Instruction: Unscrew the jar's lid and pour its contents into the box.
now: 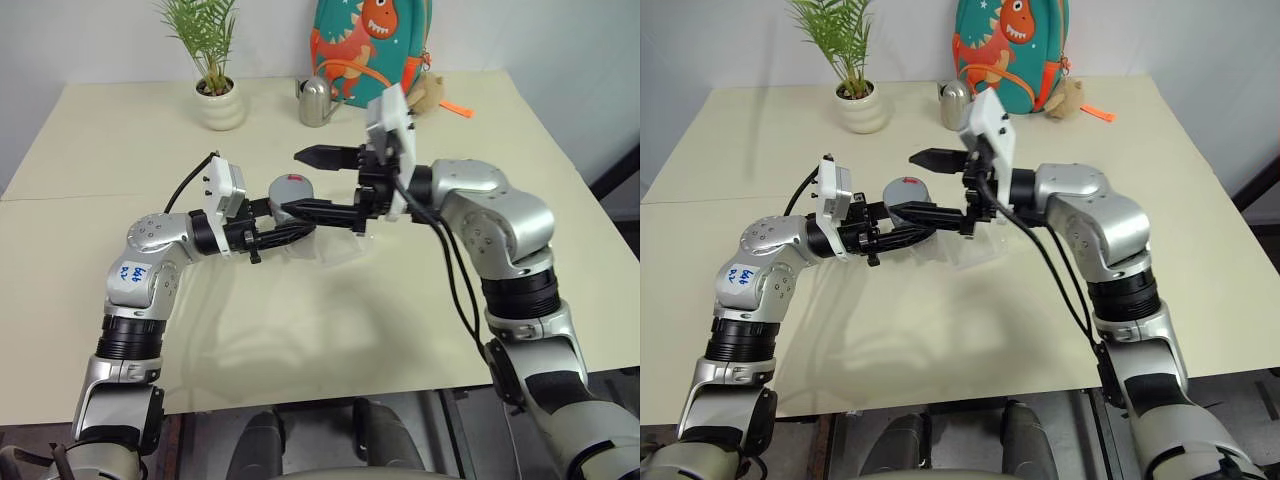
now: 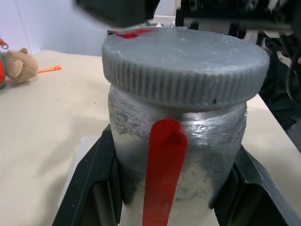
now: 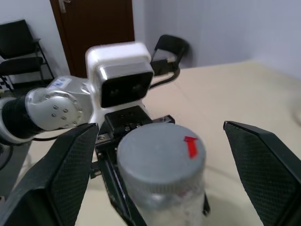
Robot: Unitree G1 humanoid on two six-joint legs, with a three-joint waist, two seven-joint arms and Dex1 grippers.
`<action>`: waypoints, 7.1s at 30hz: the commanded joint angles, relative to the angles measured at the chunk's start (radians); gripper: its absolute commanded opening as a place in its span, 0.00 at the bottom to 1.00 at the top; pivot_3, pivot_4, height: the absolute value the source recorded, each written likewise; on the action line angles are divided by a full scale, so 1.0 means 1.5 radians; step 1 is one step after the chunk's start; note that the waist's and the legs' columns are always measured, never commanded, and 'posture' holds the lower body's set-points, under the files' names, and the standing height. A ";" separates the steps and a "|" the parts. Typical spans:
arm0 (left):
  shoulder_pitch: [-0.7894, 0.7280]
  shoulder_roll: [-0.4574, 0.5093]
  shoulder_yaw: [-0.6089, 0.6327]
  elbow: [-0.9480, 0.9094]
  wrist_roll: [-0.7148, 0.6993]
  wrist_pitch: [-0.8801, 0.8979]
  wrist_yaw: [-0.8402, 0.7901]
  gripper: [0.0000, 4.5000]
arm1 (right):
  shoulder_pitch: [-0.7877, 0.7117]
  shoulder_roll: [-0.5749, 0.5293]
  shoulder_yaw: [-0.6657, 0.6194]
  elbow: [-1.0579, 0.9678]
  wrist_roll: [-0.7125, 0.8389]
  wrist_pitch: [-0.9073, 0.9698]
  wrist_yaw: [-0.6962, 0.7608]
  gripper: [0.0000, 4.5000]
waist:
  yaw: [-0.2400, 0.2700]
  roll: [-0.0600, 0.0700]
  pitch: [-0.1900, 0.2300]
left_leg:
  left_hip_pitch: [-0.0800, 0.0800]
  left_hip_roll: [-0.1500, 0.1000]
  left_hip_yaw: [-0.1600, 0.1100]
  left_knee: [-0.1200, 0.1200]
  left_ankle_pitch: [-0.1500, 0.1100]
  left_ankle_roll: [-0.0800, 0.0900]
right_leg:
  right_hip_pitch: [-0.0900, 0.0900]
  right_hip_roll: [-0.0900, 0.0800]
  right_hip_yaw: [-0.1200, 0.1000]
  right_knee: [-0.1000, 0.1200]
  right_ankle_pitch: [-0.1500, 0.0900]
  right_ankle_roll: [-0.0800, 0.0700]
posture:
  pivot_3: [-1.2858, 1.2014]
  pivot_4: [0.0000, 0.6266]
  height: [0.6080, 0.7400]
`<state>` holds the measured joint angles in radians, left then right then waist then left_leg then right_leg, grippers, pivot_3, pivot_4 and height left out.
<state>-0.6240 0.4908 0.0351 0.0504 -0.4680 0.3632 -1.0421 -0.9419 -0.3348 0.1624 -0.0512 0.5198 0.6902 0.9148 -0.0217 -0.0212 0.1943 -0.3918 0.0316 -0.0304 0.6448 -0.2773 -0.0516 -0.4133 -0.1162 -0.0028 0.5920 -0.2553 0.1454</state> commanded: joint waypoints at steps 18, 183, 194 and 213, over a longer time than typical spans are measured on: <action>-0.015 0.006 0.002 -0.014 -0.008 -0.011 -0.004 0.43 | -0.008 -0.062 -0.052 0.032 -0.004 -0.026 0.041 1.00 | -0.002 0.000 0.000 | 0.000 0.000 0.000 0.000 0.000 0.000 | 0.000 0.000 0.000 0.000 0.000 0.000 | 0.52 0.24 1.00; -0.182 0.041 -0.053 0.342 0.228 -0.223 0.440 0.43 | 0.435 -0.243 -0.279 -0.183 0.132 -0.100 -0.059 0.99 | 0.027 -0.001 0.002 | 0.002 0.000 0.009 0.005 -0.002 0.000 | 0.001 0.000 0.008 0.000 0.003 0.005 | 0.52 0.24 1.00; 0.065 0.007 0.222 0.044 0.071 -0.007 0.534 0.43 | 0.390 -0.235 -0.212 -0.121 0.065 -0.185 0.022 0.99 | 0.012 -0.001 0.001 | 0.003 0.000 0.008 0.004 -0.002 0.000 | 0.001 0.000 0.008 0.000 0.003 0.005 | 0.52 0.24 1.00; 0.245 -0.030 0.276 0.099 0.118 -0.198 0.540 0.43 | 0.342 -0.222 -0.172 -0.087 0.031 -0.198 0.052 0.99 | 0.013 -0.003 0.000 | 0.005 0.000 0.008 0.004 -0.001 -0.001 | 0.002 0.000 0.008 -0.002 0.004 0.002 | 0.52 0.24 1.00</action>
<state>-0.2715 0.4386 0.4258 0.2011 -0.2975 0.0721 -0.2466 -0.4178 -0.6661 -0.0827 -0.1697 0.5658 0.4117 0.9843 -0.0025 -0.0256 0.1949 -0.3838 0.0315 -0.0179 0.6507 -0.2793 -0.0527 -0.4096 -0.1162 0.0091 0.5896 -0.2488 0.1487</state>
